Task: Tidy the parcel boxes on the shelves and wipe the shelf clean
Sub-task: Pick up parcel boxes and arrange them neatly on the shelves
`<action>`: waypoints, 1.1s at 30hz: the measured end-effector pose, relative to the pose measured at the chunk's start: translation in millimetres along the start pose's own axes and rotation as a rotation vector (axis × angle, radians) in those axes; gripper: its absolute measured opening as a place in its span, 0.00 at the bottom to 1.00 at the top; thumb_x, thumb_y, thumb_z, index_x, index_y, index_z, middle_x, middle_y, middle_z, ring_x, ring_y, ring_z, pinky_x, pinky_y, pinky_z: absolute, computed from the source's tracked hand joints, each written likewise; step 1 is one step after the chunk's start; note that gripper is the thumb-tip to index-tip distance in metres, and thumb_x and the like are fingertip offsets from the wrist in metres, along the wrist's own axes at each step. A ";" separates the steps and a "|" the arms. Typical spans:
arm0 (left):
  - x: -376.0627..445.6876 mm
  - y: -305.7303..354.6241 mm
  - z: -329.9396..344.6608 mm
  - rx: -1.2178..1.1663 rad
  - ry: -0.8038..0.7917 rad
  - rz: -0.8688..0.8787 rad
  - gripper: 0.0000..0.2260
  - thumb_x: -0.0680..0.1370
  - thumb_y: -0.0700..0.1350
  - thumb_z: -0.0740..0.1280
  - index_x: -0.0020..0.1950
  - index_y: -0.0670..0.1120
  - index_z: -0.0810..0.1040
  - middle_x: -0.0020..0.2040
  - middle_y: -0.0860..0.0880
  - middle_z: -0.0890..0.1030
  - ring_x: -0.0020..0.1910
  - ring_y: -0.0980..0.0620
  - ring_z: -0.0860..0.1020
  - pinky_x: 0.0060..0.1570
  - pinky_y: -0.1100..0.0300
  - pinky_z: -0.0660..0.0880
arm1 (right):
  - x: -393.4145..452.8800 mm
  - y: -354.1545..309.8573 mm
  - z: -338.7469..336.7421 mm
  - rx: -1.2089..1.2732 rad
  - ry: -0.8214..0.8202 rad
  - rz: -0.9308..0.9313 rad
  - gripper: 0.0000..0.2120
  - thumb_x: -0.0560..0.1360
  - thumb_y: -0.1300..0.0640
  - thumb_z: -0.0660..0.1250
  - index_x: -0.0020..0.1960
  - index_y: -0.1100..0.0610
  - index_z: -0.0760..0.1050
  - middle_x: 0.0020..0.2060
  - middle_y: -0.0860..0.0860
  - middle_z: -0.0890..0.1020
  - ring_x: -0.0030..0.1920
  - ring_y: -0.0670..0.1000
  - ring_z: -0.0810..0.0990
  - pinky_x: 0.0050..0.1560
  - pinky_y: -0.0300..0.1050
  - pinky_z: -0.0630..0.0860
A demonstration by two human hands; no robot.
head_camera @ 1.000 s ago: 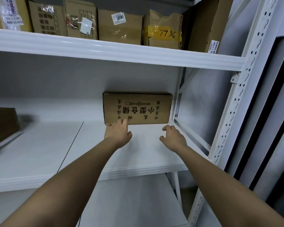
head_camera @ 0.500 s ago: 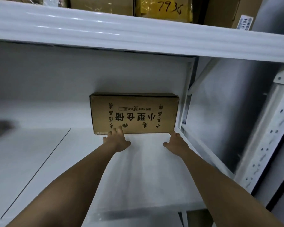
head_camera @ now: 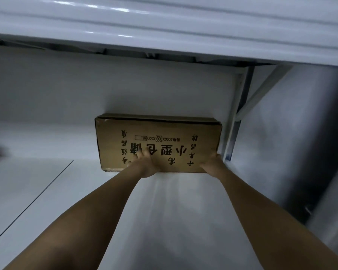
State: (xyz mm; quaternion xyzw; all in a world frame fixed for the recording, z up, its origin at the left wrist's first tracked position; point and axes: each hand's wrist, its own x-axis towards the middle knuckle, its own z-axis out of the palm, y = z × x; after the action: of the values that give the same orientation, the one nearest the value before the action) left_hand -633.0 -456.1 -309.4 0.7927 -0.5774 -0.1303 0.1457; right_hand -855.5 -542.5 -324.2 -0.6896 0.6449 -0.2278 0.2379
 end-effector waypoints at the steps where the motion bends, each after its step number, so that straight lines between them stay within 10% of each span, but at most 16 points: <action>1: 4.4 -0.4 -0.4 -0.016 -0.005 -0.007 0.43 0.76 0.58 0.65 0.78 0.44 0.40 0.78 0.42 0.47 0.76 0.40 0.49 0.72 0.40 0.55 | 4.8 -0.8 -2.6 0.010 0.016 0.021 0.36 0.75 0.53 0.66 0.75 0.60 0.52 0.68 0.59 0.64 0.64 0.60 0.71 0.63 0.54 0.72; 8: 31.5 -6.1 -17.5 -0.152 0.160 -0.115 0.45 0.77 0.58 0.65 0.78 0.45 0.36 0.78 0.43 0.37 0.76 0.39 0.43 0.72 0.41 0.50 | 37.3 -7.7 -22.0 0.075 0.275 -0.060 0.42 0.74 0.50 0.66 0.78 0.57 0.45 0.72 0.59 0.61 0.70 0.61 0.65 0.68 0.59 0.66; 11: 39.8 -12.7 -41.7 -0.293 0.331 -0.198 0.41 0.79 0.57 0.62 0.78 0.42 0.39 0.78 0.41 0.39 0.77 0.39 0.43 0.73 0.44 0.49 | 53.2 -11.3 -31.4 0.197 0.271 -0.044 0.51 0.68 0.33 0.67 0.78 0.55 0.47 0.73 0.59 0.62 0.70 0.61 0.65 0.70 0.60 0.63; 16: 68.6 -43.9 -76.4 -0.681 0.656 -0.371 0.35 0.76 0.46 0.63 0.79 0.45 0.48 0.78 0.43 0.47 0.77 0.42 0.47 0.73 0.48 0.50 | 68.1 -18.1 -41.7 0.244 0.256 -0.049 0.40 0.78 0.47 0.62 0.78 0.56 0.41 0.76 0.58 0.56 0.74 0.59 0.60 0.73 0.58 0.59; 33: 103.3 -103.2 -87.4 -1.062 0.468 -0.315 0.39 0.79 0.55 0.63 0.78 0.41 0.44 0.76 0.37 0.57 0.73 0.35 0.60 0.69 0.43 0.61 | 90.4 -22.6 -44.8 0.626 0.179 0.076 0.36 0.75 0.61 0.68 0.76 0.64 0.52 0.67 0.59 0.69 0.66 0.59 0.71 0.61 0.47 0.70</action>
State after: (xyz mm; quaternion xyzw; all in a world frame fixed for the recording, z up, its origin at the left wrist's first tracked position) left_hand -478.8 -517.5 -272.0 0.6953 -0.2614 -0.2429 0.6239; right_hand -859.9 -633.0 -274.4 -0.5358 0.5871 -0.4656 0.3892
